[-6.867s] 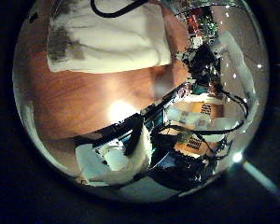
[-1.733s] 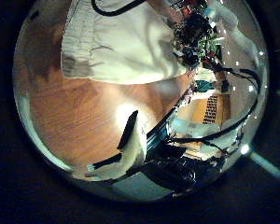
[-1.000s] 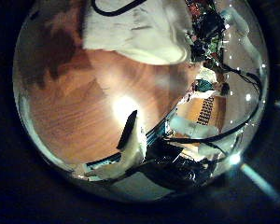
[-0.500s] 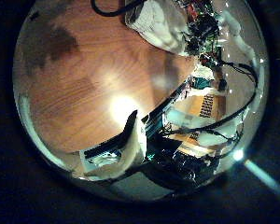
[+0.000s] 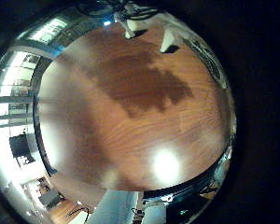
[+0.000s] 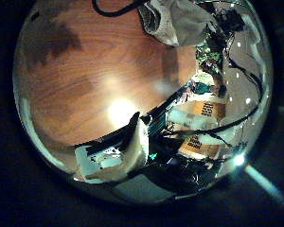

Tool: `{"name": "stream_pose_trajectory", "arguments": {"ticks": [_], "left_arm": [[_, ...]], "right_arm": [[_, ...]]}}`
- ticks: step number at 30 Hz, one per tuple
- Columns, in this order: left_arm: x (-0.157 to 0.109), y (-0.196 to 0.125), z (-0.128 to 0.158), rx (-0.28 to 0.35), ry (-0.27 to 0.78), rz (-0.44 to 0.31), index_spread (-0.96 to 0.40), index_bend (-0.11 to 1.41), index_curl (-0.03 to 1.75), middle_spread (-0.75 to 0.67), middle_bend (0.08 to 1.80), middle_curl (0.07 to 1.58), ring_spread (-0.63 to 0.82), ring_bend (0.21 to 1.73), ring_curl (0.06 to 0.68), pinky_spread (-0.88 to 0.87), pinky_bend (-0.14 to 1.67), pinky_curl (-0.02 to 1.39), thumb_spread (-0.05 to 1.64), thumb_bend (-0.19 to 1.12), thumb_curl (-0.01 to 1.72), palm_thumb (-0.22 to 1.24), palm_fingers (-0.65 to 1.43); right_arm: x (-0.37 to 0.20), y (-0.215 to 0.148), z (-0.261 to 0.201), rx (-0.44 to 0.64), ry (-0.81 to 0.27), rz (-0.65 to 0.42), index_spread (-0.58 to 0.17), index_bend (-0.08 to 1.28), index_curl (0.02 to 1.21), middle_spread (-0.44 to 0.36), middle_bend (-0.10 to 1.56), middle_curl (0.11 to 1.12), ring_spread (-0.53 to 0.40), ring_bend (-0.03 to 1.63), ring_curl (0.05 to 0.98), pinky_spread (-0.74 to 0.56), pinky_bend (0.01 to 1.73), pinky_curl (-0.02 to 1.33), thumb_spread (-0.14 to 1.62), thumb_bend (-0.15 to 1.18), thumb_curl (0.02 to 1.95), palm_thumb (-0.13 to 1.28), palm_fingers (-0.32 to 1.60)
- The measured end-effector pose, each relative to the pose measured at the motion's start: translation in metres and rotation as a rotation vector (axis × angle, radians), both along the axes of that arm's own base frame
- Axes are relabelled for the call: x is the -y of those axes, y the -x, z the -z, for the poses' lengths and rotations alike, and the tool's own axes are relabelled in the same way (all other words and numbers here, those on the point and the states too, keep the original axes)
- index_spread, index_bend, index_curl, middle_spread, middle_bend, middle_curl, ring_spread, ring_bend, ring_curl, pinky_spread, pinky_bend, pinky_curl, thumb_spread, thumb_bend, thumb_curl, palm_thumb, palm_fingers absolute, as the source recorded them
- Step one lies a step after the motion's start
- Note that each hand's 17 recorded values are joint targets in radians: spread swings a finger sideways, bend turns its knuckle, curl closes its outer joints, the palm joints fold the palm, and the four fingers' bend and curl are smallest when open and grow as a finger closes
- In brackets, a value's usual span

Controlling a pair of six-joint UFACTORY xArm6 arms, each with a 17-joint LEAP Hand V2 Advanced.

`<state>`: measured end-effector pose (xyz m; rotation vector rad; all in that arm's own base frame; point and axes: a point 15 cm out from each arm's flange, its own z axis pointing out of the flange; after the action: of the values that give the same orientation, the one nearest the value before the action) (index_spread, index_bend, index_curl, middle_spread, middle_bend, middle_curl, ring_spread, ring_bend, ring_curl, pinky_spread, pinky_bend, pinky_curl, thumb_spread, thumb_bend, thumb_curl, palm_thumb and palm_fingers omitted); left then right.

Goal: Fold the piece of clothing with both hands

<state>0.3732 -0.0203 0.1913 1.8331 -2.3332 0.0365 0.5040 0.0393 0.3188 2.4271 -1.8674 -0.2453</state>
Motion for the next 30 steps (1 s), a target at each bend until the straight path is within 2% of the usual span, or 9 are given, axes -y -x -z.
{"name": "stream_pose_trajectory", "arguments": {"ticks": [7,15,18,22,23,25,28,29,30], "left_arm": [[-0.006,0.008,-0.006,0.016,0.005,-0.014,-0.05,0.19,0.38,0.28,0.17,0.26,0.48,0.57,0.202,0.54,0.33,0.31,1.2,-0.02,0.31,0.24,0.07],[-0.005,0.017,-0.017,0.037,0.013,-0.021,-0.05,0.19,0.38,0.28,0.17,0.26,0.47,0.57,0.203,0.54,0.32,0.31,1.2,-0.02,0.31,0.24,0.07],[-0.005,0.021,-0.019,0.044,0.014,-0.026,-0.05,0.18,0.38,0.28,0.17,0.26,0.48,0.57,0.203,0.54,0.32,0.31,1.2,-0.02,0.31,0.24,0.08],[-0.014,0.026,-0.019,0.049,0.013,-0.04,-0.06,0.19,0.38,0.28,0.17,0.26,0.48,0.58,0.203,0.53,0.32,0.31,1.2,-0.02,0.31,0.24,0.08],[-0.018,0.028,-0.019,0.051,0.013,-0.049,-0.06,0.19,0.38,0.28,0.17,0.26,0.48,0.58,0.203,0.53,0.32,0.31,1.2,-0.02,0.31,0.24,0.08],[-0.023,0.033,-0.02,0.055,0.012,-0.059,-0.06,0.19,0.39,0.28,0.17,0.26,0.48,0.57,0.202,0.53,0.32,0.31,1.2,-0.02,0.31,0.24,0.08],[-0.03,0.037,-0.021,0.062,0.01,-0.072,-0.06,0.19,0.39,0.27,0.17,0.26,0.48,0.58,0.202,0.53,0.32,0.31,1.2,-0.02,0.31,0.24,0.09],[-0.032,0.039,-0.021,0.063,0.01,-0.077,-0.06,0.19,0.39,0.27,0.17,0.26,0.48,0.58,0.202,0.53,0.32,0.31,1.2,-0.02,0.31,0.24,0.09],[-0.033,0.041,-0.021,0.061,0.01,-0.079,-0.06,0.19,0.39,0.27,0.17,0.26,0.47,0.58,0.202,0.53,0.32,0.31,1.2,-0.02,0.31,0.24,0.09]], "right_arm": [[-0.1,0.003,-0.008,0.064,0.008,-0.077,-0.277,1.09,0.81,-0.132,1.34,0.78,-0.221,1.36,0.78,-0.18,1.18,1.07,0.99,-0.01,0.95,1.01,1.12],[-0.172,0.002,0.056,0.022,0.034,-0.152,-0.279,1.01,0.78,-0.133,1.3,0.73,-0.216,1.35,0.75,-0.2,1.15,1.06,1.01,-0.03,0.9,0.89,1.12],[-0.185,0.011,0.075,-0.017,0.049,-0.184,-0.312,0.83,0.75,-0.143,1.21,0.7,-0.217,1.36,0.717,-0.23,1.15,1.02,1.05,-0.02,0.85,0.85,1.06],[-0.204,0.022,0.086,-0.037,0.058,-0.229,-0.335,0.38,0.66,-0.182,1.11,0.66,-0.228,1.4,0.682,-0.3,1.21,0.94,1.07,-0.02,0.81,0.84,0.86],[-0.205,0.022,0.086,-0.038,0.056,-0.236,-0.342,0.31,0.65,-0.193,1.1,0.66,-0.23,1.4,0.673,-0.32,1.22,0.92,1.08,-0.02,0.8,0.84,0.86],[-0.208,0.024,0.086,-0.038,0.052,-0.247,-0.364,0.13,0.58,-0.218,0.98,0.62,-0.251,1.38,0.644,-0.39,1.23,0.87,1.09,-0.01,0.78,0.85,0.71],[-0.209,0.024,0.079,-0.029,0.035,-0.261,-0.385,0.11,0.52,-0.252,0.78,0.57,-0.26,1.33,0.618,-0.45,1.29,0.83,1.1,-0.01,0.75,0.85,0.45],[-0.209,0.024,0.076,-0.026,0.027,-0.273,-0.391,0.12,0.49,-0.252,0.74,0.55,-0.261,1.31,0.599,-0.44,1.29,0.81,1.1,-0.01,0.75,0.85,0.41],[-0.209,0.024,0.074,-0.024,0.015,-0.283,-0.394,0.17,0.49,-0.239,0.67,0.53,-0.251,1.24,0.578,-0.4,1.25,0.81,1.1,-0.01,0.74,0.86,0.24]]}}
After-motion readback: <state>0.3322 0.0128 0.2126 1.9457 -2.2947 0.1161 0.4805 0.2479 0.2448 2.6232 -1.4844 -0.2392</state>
